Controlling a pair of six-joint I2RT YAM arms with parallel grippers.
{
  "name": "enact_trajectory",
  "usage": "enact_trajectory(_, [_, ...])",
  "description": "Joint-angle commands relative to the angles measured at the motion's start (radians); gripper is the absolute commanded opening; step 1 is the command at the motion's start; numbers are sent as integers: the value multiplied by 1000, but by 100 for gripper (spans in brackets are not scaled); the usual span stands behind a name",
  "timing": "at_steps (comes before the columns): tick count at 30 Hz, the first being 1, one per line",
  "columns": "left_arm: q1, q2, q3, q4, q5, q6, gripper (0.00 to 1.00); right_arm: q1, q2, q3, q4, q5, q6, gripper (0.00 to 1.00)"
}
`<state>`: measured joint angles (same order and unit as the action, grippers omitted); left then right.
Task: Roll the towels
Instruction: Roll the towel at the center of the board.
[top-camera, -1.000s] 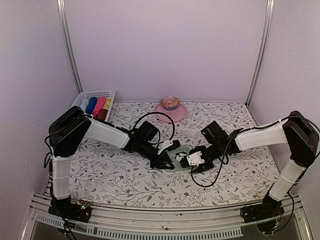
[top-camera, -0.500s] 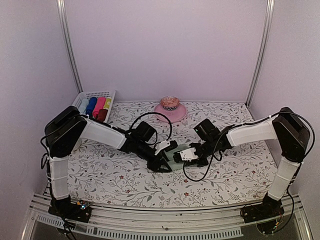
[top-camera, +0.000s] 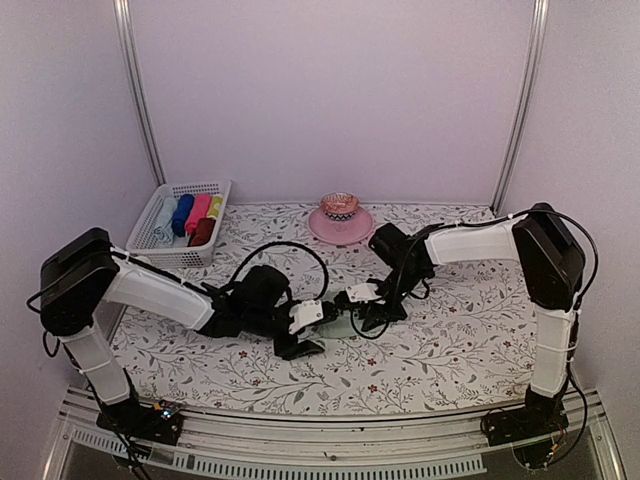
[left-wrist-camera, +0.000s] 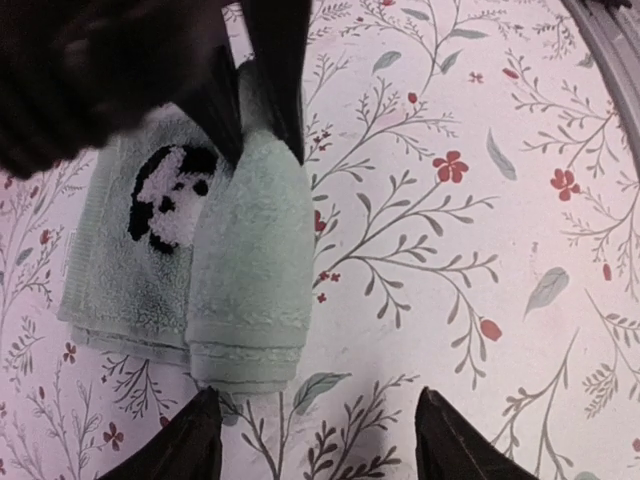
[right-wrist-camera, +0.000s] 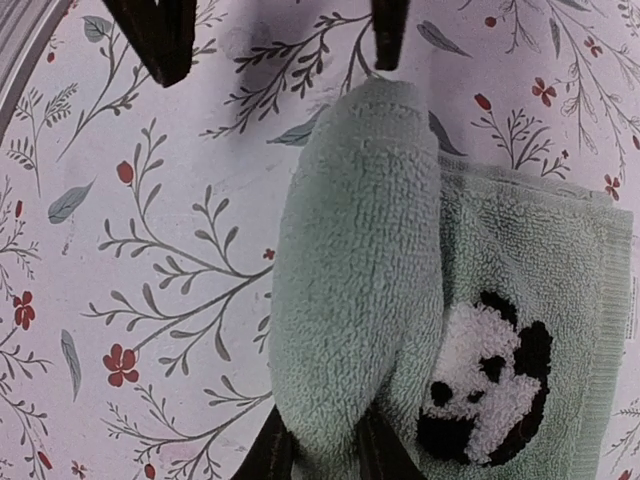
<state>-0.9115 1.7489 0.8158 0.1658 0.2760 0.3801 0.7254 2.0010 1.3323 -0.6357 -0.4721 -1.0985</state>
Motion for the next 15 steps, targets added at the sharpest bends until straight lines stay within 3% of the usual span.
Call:
enact_trajectory(1, [-104,-39,-86,201,-221,144,67,-13,90,63,-252,-112,6,20])
enact_trajectory(7, [-214,-3,-107,306,-431,249,68,-24,151,163,-390,-177,-12,20])
enact_trajectory(15, [-262,32,-100,358,-484,317,69,-46,190,212,-474,-225,-29,20])
